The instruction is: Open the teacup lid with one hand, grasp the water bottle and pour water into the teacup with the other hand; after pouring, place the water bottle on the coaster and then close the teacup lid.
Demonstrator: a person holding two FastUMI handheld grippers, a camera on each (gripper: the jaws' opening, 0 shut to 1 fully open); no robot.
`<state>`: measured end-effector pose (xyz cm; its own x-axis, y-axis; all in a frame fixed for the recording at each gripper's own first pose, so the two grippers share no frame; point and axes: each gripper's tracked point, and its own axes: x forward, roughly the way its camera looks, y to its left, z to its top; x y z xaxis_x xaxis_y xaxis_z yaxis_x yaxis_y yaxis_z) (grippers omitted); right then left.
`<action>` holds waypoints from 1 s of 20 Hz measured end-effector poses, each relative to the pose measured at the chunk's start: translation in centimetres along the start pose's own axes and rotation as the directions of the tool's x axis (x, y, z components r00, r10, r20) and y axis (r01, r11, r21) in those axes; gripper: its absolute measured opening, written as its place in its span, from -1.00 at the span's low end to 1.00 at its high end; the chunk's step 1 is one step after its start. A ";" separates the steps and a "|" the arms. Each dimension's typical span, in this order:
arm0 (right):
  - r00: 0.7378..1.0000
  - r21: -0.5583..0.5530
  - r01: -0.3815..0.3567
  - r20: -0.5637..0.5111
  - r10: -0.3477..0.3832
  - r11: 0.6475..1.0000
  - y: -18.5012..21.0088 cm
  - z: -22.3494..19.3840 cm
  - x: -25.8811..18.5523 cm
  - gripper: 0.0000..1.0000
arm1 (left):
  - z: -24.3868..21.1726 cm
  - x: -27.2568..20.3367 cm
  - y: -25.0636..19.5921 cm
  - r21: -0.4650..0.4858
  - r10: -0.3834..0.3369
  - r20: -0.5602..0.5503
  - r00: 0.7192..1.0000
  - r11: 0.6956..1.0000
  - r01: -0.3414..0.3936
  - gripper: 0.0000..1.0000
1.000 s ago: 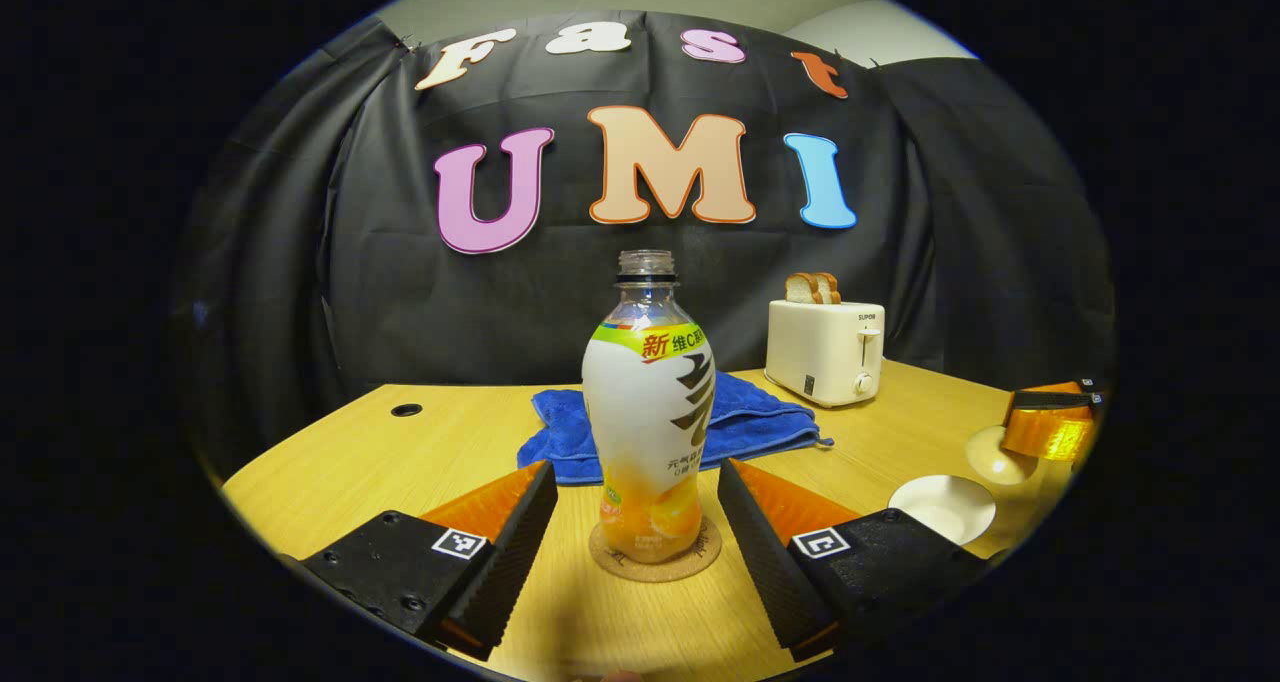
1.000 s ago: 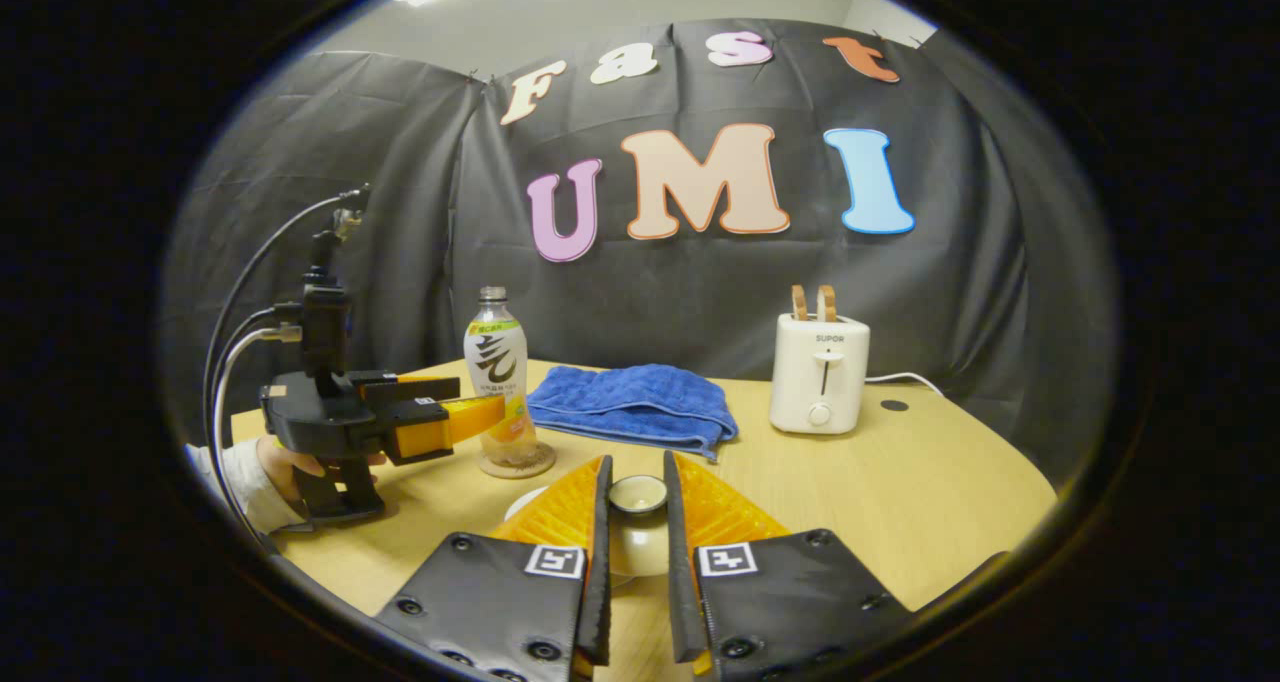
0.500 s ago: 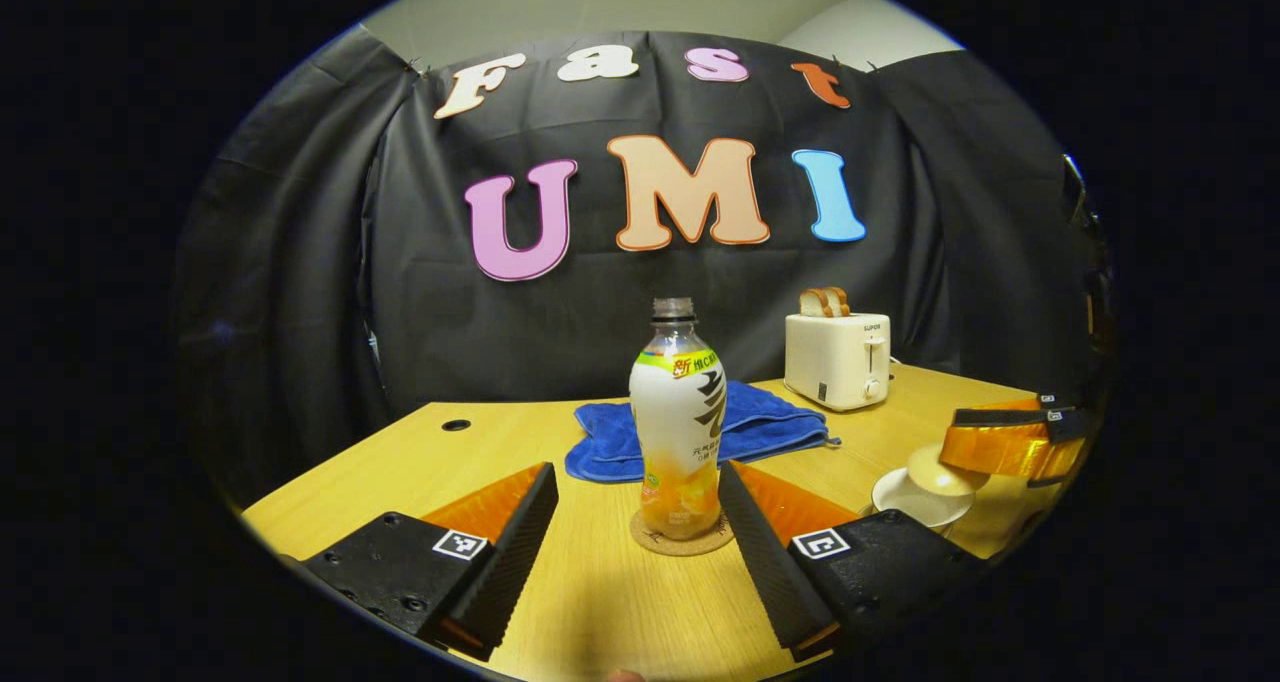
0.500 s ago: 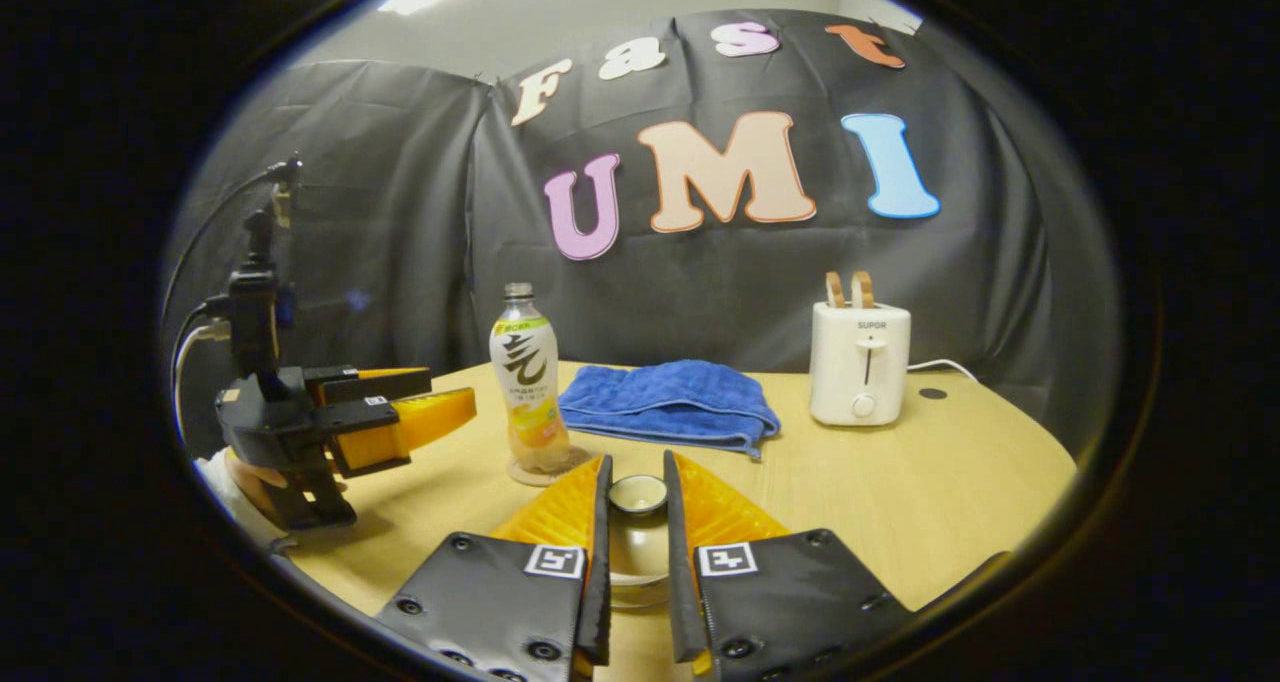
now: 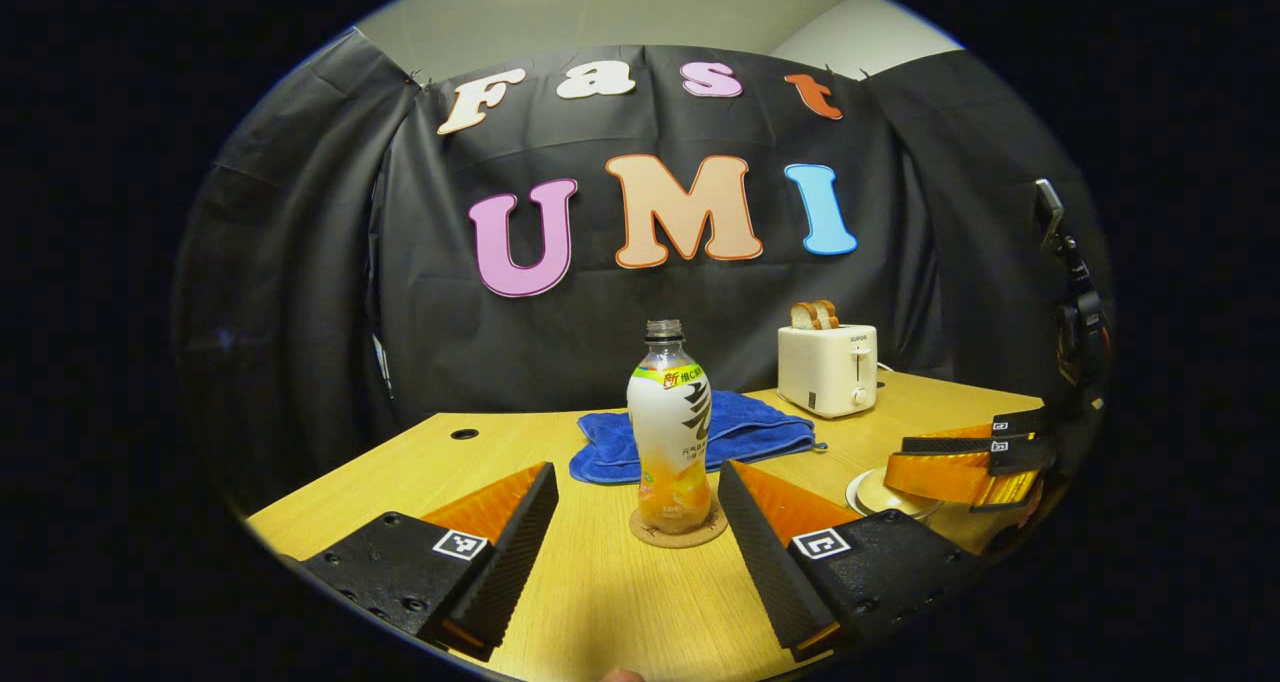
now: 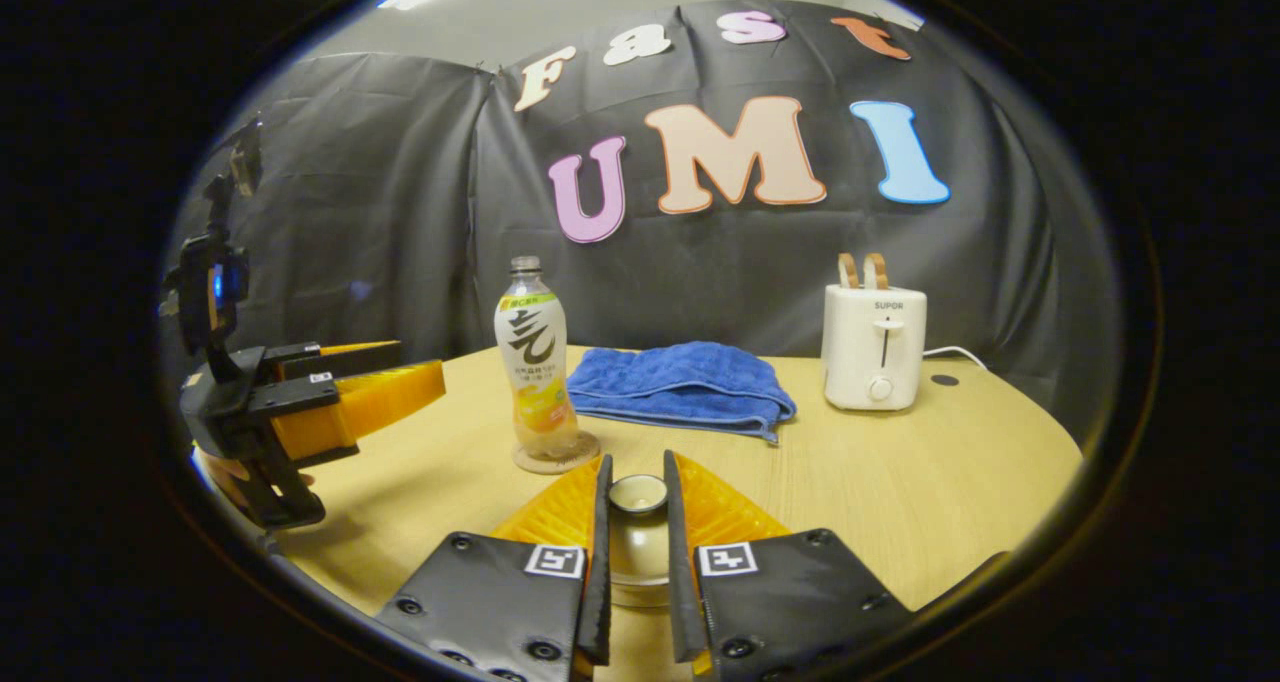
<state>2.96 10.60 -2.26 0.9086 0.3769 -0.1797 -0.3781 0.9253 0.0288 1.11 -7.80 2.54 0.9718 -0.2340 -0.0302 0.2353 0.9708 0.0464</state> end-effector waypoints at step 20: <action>0.969 0.013 0.181 0.168 -0.180 0.983 -2.7 3.2 -5.4 0.98 | -1.2 -3.7 -2.2 0.016 0.003 0.017 1.000 1.000 -0.003 0.89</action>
<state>-0.33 6.20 1.77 0.9786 0.2054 -0.0141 -0.2053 0.9787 0.0084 -3.01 -8.98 1.30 0.9726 -0.2322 -0.0130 0.2325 0.9706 0.0625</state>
